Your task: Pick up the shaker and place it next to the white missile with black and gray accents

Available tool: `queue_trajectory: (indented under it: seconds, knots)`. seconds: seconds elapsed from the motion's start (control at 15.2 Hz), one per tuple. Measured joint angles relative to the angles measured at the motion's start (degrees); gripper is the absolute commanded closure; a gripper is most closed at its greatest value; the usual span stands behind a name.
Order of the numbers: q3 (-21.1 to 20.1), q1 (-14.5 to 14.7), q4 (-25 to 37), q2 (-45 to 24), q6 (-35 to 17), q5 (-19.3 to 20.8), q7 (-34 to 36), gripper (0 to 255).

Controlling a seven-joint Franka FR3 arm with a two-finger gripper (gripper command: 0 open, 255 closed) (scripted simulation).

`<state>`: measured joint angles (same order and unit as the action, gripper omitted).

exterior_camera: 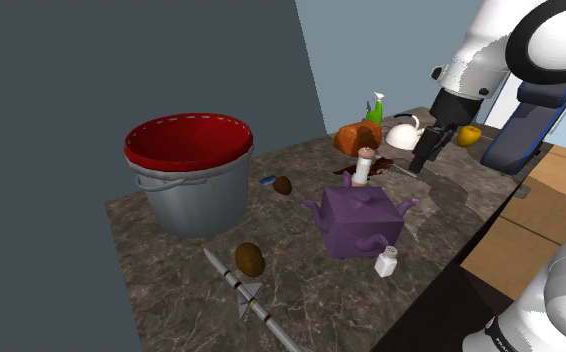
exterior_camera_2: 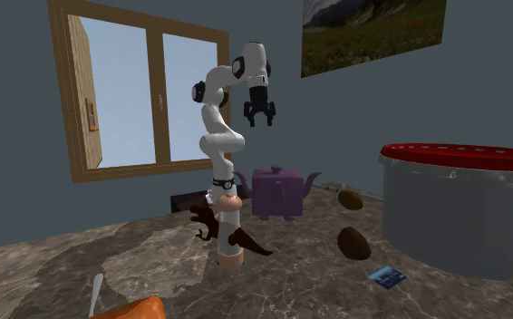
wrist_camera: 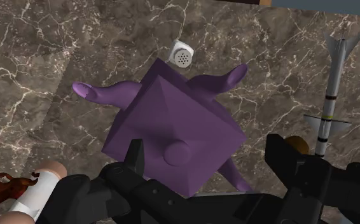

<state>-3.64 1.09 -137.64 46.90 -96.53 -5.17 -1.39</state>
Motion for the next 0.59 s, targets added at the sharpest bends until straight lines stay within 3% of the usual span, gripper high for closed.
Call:
queue_trajectory:
  seconds: [0.59]
  knots:
    - [5.1, -2.8, 4.3, -12.3, -6.3, 2.1, -4.3, 0]
